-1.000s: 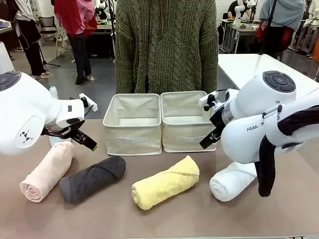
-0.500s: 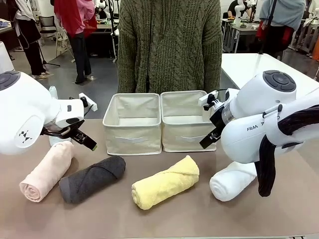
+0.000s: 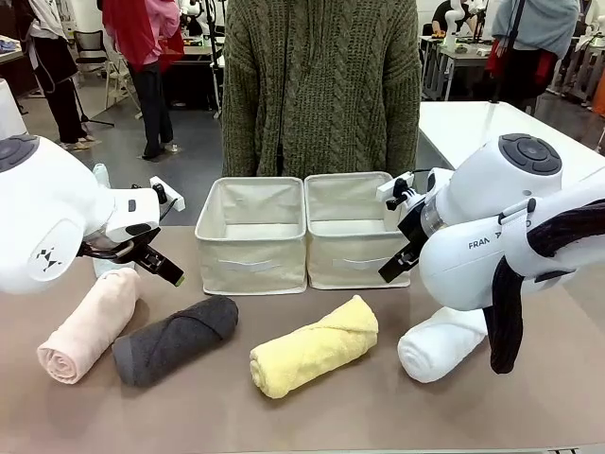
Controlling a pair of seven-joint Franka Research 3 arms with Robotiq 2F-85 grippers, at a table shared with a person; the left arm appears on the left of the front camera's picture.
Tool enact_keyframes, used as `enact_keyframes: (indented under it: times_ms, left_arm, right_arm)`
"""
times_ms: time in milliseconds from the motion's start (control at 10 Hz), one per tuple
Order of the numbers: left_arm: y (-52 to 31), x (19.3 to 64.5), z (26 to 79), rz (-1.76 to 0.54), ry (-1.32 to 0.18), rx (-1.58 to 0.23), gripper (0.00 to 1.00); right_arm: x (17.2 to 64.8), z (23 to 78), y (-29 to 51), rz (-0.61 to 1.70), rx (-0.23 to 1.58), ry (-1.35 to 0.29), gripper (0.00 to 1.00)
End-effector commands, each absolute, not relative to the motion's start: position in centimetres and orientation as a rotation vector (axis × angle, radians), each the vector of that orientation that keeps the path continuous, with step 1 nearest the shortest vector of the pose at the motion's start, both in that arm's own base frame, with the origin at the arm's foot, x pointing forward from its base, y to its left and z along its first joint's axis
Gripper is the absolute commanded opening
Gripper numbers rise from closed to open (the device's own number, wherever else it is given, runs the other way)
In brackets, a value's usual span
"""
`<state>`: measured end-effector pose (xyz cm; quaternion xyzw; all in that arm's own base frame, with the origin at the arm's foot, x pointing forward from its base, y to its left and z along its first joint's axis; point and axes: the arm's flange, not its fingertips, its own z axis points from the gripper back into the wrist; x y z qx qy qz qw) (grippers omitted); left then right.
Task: Sort the towels based on their folding style.
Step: Pick up one triangle-folded towel and place it in the left Fabric basket.
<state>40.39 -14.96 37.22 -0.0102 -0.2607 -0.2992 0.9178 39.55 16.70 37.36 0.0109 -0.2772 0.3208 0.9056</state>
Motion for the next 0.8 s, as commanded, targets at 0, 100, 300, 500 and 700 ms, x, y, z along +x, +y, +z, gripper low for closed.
enact_keyframes:
  times_ms: [0, 100, 300, 500, 700]
  left_arm:
    - [-15.0, 40.4, 37.2, -0.616, -0.537, -0.021, 1.0]
    - [-15.0, 40.4, 37.2, -0.616, -0.537, -0.021, 1.0]
    - [-15.0, 40.4, 37.2, -0.615, -0.536, -0.021, 1.0]
    - [-15.2, 39.3, 44.8, -0.635, -0.579, 0.044, 1.0]
    - [-15.8, 38.0, 52.2, -0.693, -0.52, 0.079, 1.0]
  right_arm:
    - [39.5, 37.4, 16.7, 0.663, 0.023, -0.573, 1.0]
    - [39.5, 37.4, 16.7, 0.663, 0.023, -0.573, 1.0]
    - [38.7, 40.2, 17.6, 0.644, 0.018, -0.582, 1.0]
    - [37.3, 46.9, 17.8, 0.616, 0.018, -0.565, 1.0]
    - [35.7, 53.8, 17.7, 0.575, -0.031, -0.509, 1.0]
